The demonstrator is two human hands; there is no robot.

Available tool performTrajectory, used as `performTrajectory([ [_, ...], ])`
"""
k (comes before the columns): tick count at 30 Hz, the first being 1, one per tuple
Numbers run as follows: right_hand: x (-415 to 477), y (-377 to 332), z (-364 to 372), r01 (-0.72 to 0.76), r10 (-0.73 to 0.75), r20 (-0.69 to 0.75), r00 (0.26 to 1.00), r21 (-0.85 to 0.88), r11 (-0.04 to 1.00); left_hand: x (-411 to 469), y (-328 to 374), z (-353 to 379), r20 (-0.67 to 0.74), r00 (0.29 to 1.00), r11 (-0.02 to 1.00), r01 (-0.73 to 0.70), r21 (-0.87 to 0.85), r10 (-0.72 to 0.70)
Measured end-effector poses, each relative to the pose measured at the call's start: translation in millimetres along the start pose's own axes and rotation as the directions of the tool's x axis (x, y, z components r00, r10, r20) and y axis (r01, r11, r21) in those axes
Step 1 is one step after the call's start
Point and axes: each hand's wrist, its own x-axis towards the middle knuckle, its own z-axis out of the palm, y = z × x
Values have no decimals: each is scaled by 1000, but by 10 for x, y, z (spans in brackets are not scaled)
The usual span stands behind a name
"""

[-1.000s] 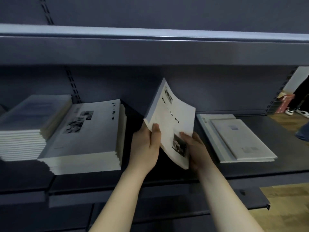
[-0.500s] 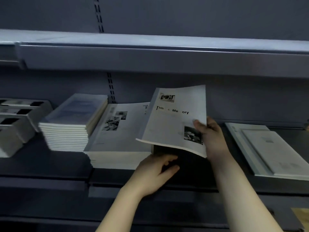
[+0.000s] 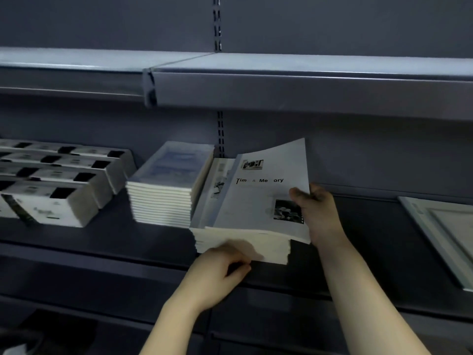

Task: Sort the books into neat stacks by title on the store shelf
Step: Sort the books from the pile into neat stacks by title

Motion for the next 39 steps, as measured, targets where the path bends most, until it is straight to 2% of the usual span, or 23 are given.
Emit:
performTrajectory([
  [6,35,90,280,94,-92,19,996,-218,971,-168,-282,-225,-78,997,995,29,97,-21],
  [12,137,58,354,195,-218,11,976,-495,847,-278,-411,-312,-151,988,986,57,155,-34],
  [19,177,59,398,189,-204,45,978,-602,776,-315,-386,-278,-192,981,982,49,180,-14],
  [24,209,77,375,184,-214,48,976,-715,675,-312,-381,-265,-208,978,980,59,192,-18],
  [31,232,165,315,185,-239,50,970,-789,586,-331,-320,-224,-207,978,977,72,200,-30],
  [36,158,132,245,144,-232,-19,973,-733,664,-282,-128,-136,-174,985,976,48,210,-11],
  [39,140,140,88,119,-163,0,987,-683,720,-201,43,-45,-135,991,981,6,194,21],
])
